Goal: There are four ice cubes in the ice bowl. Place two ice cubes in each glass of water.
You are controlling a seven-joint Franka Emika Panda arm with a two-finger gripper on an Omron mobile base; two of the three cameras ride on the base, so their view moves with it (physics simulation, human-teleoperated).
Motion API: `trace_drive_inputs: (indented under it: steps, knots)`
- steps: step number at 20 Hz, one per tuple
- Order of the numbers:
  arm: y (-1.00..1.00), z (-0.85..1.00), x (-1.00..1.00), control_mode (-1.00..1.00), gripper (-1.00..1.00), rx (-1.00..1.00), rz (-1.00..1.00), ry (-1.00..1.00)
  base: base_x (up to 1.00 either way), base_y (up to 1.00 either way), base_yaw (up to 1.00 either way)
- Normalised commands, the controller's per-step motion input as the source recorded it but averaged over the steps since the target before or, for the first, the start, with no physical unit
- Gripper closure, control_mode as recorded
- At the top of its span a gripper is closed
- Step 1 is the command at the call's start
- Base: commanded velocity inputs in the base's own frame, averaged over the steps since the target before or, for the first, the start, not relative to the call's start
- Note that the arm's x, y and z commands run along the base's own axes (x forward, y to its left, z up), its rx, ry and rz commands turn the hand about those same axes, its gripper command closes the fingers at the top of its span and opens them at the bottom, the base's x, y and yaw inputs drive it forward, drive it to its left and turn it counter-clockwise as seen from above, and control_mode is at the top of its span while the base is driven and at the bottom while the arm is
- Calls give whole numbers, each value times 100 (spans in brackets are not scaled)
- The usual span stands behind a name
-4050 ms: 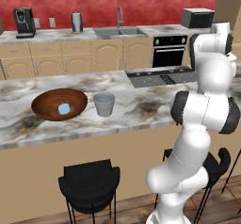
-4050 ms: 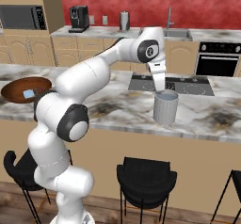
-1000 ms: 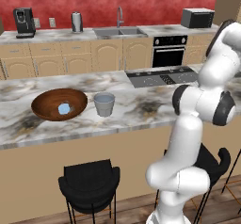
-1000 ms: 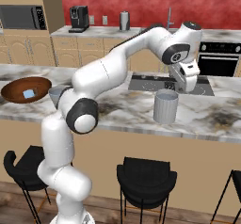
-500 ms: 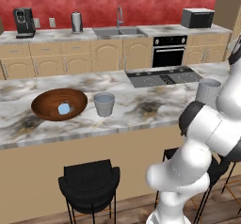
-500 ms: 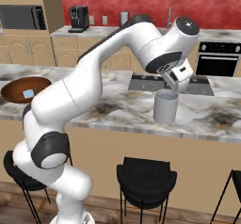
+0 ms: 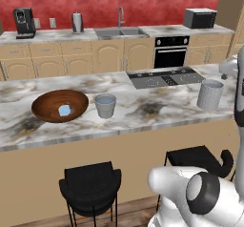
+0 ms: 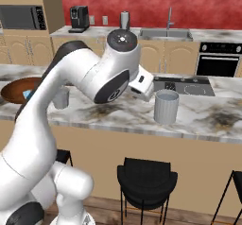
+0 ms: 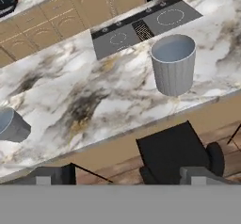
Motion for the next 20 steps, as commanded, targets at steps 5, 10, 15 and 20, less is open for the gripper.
trace_drive_inputs:
  steps: [5,10,15,20]
  knots:
    - [100,12,-73,-100,-100,-31,34,-6,0,0,0]
    - [100,35,-44,-100,-100,-21,32,-1,0,0,0]
    - [100,30,-22,-100,-100,-10,32,-2,0,0,0]
    - [99,26,-1,-100,-100,-6,27,9,0,0,0]
